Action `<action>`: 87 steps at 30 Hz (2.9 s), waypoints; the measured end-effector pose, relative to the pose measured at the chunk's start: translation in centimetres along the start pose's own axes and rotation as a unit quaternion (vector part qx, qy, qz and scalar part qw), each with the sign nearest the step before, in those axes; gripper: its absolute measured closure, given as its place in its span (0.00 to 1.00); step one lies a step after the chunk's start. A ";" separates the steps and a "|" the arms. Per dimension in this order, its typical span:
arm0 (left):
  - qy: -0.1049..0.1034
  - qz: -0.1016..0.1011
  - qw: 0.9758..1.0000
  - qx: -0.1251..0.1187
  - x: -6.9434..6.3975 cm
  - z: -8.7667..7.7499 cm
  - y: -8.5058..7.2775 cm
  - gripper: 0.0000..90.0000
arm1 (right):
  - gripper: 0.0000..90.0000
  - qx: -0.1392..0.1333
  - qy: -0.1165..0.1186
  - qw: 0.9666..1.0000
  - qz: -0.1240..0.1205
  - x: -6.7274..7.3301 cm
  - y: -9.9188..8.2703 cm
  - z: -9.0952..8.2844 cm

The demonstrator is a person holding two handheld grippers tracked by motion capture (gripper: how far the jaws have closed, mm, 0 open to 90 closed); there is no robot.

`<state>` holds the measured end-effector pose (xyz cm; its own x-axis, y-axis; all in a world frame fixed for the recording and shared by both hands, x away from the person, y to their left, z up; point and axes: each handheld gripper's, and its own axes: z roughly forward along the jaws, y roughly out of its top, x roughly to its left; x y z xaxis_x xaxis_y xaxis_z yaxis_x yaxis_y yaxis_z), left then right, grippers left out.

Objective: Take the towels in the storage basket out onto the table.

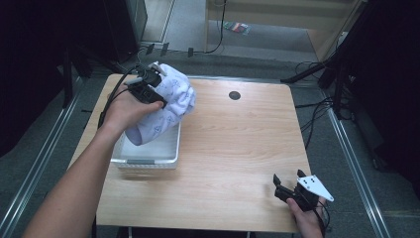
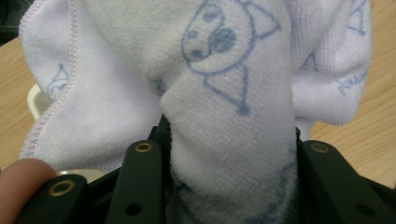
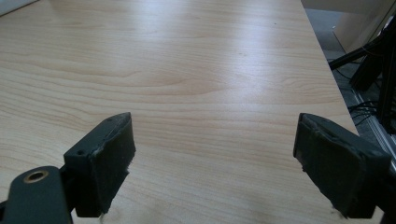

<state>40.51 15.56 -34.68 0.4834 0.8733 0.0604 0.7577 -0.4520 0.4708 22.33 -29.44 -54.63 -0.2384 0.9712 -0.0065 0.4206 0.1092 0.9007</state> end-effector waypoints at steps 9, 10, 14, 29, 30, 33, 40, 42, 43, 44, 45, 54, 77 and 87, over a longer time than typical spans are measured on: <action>-0.027 0.014 0.999 -0.012 -3.8 1.0 1.9 0.66 | 0.14 0.000 0.000 1.000 0.000 0.0 0.0 0.0; -0.027 0.014 0.999 -0.012 -3.8 1.0 1.9 0.66 | 0.14 0.000 0.000 1.000 0.000 0.0 0.0 0.0; -0.037 0.025 0.999 -0.011 -5.5 1.6 2.6 0.66 | 0.14 -0.001 0.000 1.000 -0.001 0.1 0.0 0.0; -0.063 0.057 0.996 -0.010 -12.3 4.7 4.6 0.65 | 0.15 -0.005 0.003 1.000 -0.003 0.0 0.0 -0.1; -0.064 0.058 0.996 -0.009 -12.6 4.8 4.6 0.65 | 0.15 -0.005 0.003 1.000 -0.003 0.0 0.0 -0.1; -0.078 0.058 0.995 -0.010 -13.7 5.4 4.8 0.65 | 0.15 -0.005 0.003 1.000 -0.002 0.0 0.0 -0.1; -0.094 0.065 0.994 0.002 -15.5 7.7 4.5 0.64 | 0.15 -0.007 0.004 1.000 -0.002 0.0 0.0 -0.1; -0.095 0.065 0.993 0.008 -16.0 8.6 4.2 0.64 | 0.15 -0.007 0.004 1.000 -0.002 0.0 0.0 -0.1; -0.099 0.067 0.993 0.014 -16.3 9.2 4.0 0.64 | 0.15 -0.007 0.005 1.000 -0.002 0.0 0.0 -0.1; -0.099 0.067 0.993 0.014 -16.3 9.2 4.0 0.63 | 0.15 -0.007 0.005 1.000 -0.002 0.0 0.0 -0.1; -0.106 0.063 0.992 0.017 -16.6 10.0 3.7 0.63 | 0.15 -0.007 0.005 1.000 -0.002 0.0 0.0 -0.1; -0.119 0.065 0.991 0.023 -17.9 11.7 3.0 0.59 | 0.15 -0.008 0.006 1.000 -0.001 0.0 0.0 -0.1; -0.107 0.031 0.994 0.009 -14.7 8.9 2.2 0.00 | 0.15 -0.008 0.006 1.000 0.000 0.0 -0.1 -0.1; -0.079 -0.010 0.997 -0.019 -9.1 6.0 0.6 0.00 | 0.15 -0.007 0.004 1.000 -0.001 0.0 0.0 -0.1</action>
<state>39.21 6.23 -40.17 0.5338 0.8412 -0.0866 0.7515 -0.4250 0.5045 22.22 -29.47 -54.62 -0.2465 0.9691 -0.0051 0.4069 0.1083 0.9070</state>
